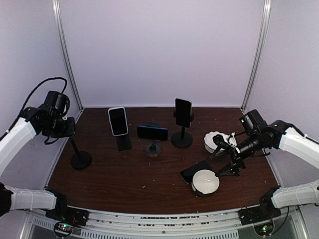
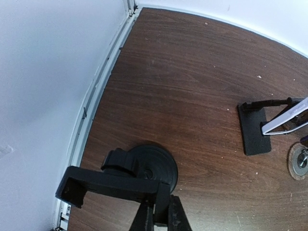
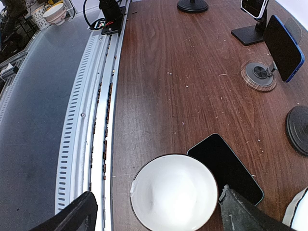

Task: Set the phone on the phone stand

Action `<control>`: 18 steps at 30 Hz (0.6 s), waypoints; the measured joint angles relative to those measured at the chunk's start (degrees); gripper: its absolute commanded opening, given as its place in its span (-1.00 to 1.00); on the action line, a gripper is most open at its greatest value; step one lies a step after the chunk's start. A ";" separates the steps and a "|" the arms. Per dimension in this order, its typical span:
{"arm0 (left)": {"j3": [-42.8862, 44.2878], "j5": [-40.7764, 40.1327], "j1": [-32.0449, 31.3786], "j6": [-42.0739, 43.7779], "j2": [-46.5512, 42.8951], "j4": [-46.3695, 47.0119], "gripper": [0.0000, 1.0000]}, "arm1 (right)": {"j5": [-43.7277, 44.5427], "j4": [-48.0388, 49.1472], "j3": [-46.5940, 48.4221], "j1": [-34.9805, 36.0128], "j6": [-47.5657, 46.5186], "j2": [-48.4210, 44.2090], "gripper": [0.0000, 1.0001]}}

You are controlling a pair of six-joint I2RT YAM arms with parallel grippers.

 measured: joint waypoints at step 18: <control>15.67 -3.58 -29.40 -14.69 10.23 -3.50 -1.00 | 0.74 -0.02 0.00 0.61 -0.17 1.27 0.82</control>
